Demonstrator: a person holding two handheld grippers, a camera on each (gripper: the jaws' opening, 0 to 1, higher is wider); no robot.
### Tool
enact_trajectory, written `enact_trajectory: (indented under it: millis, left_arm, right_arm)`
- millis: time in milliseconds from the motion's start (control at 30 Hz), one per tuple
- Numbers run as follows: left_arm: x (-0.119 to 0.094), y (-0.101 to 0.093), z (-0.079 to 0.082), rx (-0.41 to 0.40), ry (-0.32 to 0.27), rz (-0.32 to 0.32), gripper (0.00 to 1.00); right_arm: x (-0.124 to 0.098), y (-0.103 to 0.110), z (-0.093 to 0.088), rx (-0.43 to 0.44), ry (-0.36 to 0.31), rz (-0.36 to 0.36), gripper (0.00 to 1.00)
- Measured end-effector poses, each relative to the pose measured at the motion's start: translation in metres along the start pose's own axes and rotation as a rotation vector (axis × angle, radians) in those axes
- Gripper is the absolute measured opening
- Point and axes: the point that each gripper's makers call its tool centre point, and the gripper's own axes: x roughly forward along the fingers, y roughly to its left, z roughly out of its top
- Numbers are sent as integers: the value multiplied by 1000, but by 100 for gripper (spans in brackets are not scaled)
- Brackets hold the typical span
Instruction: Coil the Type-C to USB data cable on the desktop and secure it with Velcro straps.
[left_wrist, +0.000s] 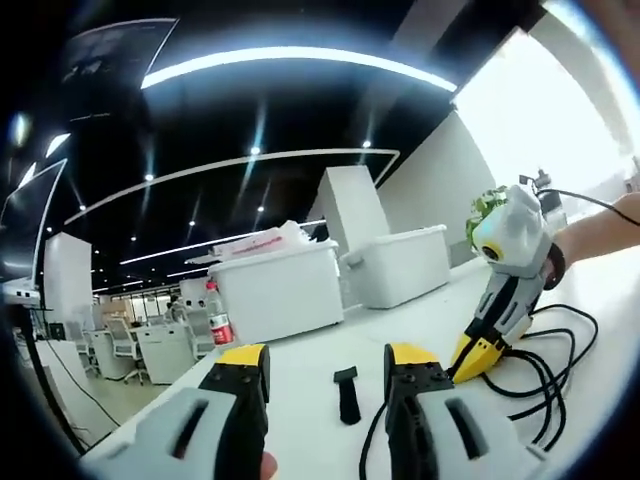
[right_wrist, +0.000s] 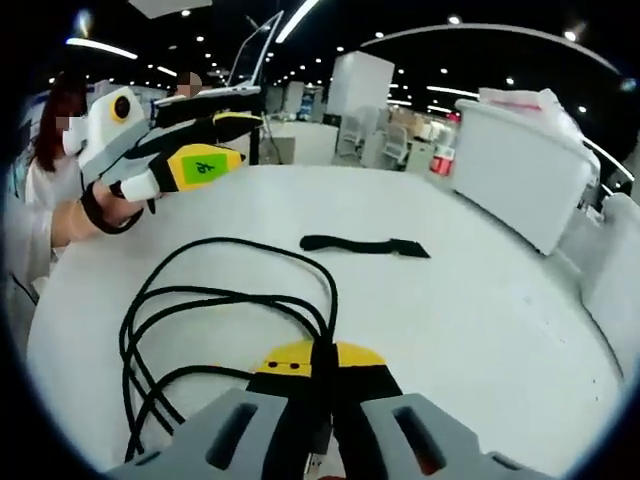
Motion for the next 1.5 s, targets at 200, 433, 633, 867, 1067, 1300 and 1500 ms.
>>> enact_trajectory:
  millis: [200,433,633,867,1067,1300,1500]
  left_arm:
    - [1,-1,-2,-19,8,-10,47]
    - [1,-9,10,-82,-32,-80,50]
    - [-1,-40,21,-332,-60,-301,57]
    - [-8,-46,32,-559,-80,-405,56]
    - [-14,-65,40,-797,-54,-569,51]
    - [-16,-75,39,-631,-62,-591,53]
    - [-20,-84,42,-693,-64,-668,47]
  right_arm:
    - [-9,-8,4,-28,-1,-84,3]
    - [-51,-10,32,-138,-174,-260,2]
    - [-96,6,62,-313,-324,-388,3]
    - [-131,26,77,-378,-443,-425,2]
    - [-137,40,92,-417,-512,-414,2]
    - [-140,50,99,-448,-548,-399,2]
    - [-139,52,99,-439,-562,-375,2]
